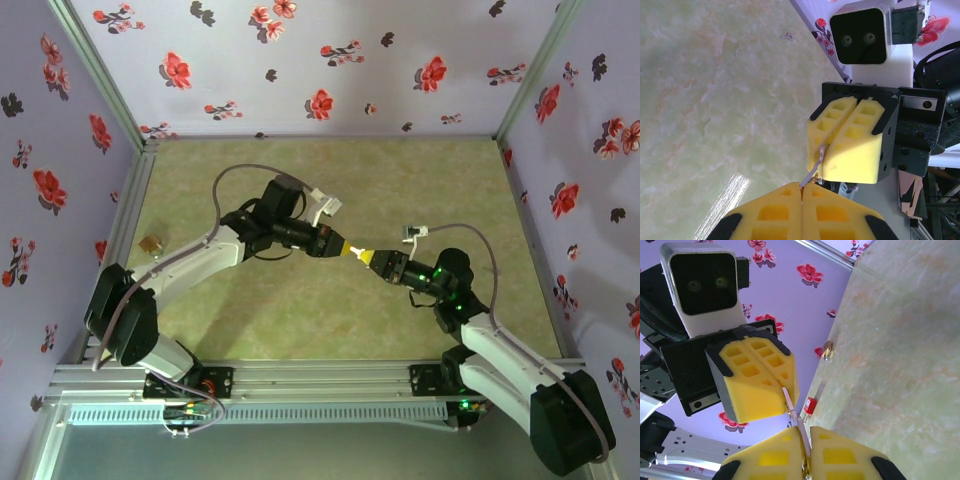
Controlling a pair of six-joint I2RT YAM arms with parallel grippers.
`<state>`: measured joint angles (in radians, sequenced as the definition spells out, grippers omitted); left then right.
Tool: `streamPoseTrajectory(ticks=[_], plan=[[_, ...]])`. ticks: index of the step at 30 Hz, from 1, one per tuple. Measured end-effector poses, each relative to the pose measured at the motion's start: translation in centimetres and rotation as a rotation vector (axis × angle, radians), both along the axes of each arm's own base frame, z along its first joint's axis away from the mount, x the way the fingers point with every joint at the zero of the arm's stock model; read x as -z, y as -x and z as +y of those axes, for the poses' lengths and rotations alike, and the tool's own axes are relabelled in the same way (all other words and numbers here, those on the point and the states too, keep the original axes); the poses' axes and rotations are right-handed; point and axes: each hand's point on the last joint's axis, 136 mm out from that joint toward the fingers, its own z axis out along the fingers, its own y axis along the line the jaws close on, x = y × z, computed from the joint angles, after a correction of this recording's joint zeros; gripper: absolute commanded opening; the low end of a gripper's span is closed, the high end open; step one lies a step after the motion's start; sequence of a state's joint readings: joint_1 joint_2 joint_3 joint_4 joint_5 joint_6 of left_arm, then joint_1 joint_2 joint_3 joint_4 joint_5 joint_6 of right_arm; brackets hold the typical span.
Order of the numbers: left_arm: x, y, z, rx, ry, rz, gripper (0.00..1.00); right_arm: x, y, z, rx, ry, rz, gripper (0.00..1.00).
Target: Unlock with the key
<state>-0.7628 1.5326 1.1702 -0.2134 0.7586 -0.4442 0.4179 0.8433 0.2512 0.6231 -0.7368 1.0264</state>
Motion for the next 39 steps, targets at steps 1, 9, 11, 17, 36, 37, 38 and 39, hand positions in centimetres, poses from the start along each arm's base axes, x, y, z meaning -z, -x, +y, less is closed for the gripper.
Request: streamPoseTrajectory(ticks=[1, 9, 11, 17, 36, 37, 38, 39], plan=[[0.1, 0.0, 0.0, 0.0, -0.001, 0.002, 0.0, 0.0, 0.0, 0.0, -0.001, 0.0, -0.001, 0.0], [0.4, -2.1, 1.0, -0.078, 0.019, 0.018, 0.76, -1.1, 0.8, -0.1, -0.003, -0.01, -0.049, 0.0], [1.3, -3.4, 2.7, -0.161, 0.0, 0.045, 0.83, -1.0, 0.9, -0.3, 0.01, 0.003, -0.051, 0.0], [1.4, -7.0, 11.3, -0.546, -0.096, 0.023, 0.93, 0.0, 0.7, -1.2, 0.074, 0.073, -0.031, 0.0], [8.9, -5.4, 37.2, -1.267, -0.947, 0.095, 1.0, 1.4, -0.3, -2.1, 0.143, 0.214, 0.063, 0.0], [9.2, -5.1, 38.2, -1.297, -0.958, 0.117, 1.0, 1.5, -0.4, -2.1, 0.143, 0.218, 0.069, 0.0], [9.6, -4.8, 39.4, -1.331, -0.966, 0.145, 1.0, 1.5, -0.5, -2.1, 0.143, 0.221, 0.073, 0.0], [9.9, -4.4, 40.5, -1.364, -0.973, 0.174, 1.0, 1.7, -0.5, -2.1, 0.144, 0.224, 0.079, 0.0]])
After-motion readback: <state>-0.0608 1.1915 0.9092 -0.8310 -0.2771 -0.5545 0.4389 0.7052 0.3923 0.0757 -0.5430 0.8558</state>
